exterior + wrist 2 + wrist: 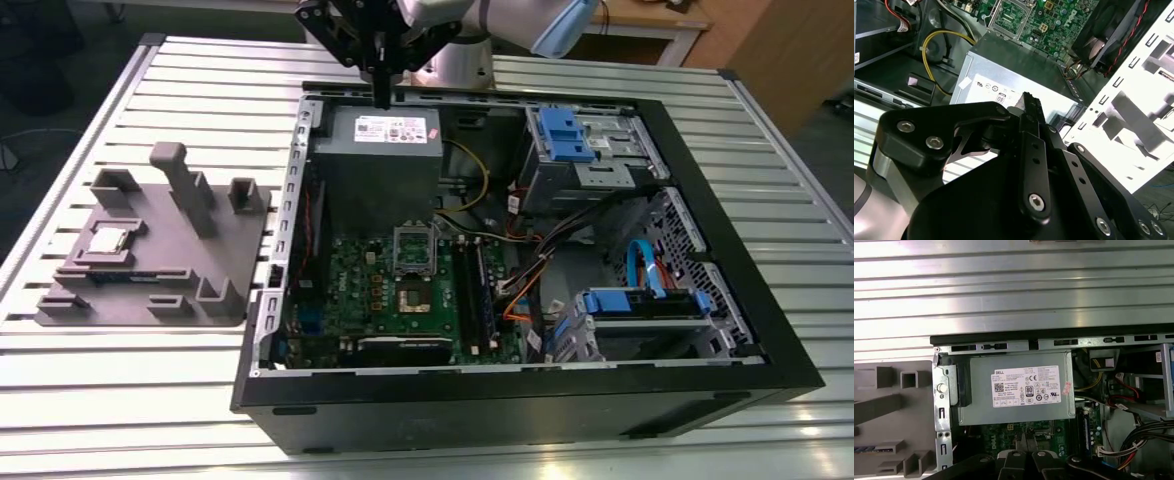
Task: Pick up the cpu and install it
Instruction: 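Reach for the cpu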
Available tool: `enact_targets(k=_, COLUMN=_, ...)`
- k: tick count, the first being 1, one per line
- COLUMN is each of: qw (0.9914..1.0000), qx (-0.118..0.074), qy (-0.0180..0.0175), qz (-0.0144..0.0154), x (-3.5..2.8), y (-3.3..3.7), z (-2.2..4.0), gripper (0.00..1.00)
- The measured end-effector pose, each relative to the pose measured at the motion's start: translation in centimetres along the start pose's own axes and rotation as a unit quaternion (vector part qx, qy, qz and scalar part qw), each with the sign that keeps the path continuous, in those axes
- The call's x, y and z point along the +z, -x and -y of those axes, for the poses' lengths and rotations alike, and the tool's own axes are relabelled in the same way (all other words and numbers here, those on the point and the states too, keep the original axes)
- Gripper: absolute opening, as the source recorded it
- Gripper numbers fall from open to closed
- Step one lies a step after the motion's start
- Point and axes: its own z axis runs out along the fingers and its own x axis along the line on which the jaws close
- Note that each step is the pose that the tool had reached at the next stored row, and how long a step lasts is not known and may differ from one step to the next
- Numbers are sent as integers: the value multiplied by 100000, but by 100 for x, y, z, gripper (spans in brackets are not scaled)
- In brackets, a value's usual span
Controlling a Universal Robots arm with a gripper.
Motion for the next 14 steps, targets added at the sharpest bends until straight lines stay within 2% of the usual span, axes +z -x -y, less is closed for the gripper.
enact_targets(k=14, qw=100000, qx=-4, qy=2, qz=1, x=-1, y=-44, z=3, gripper=10)
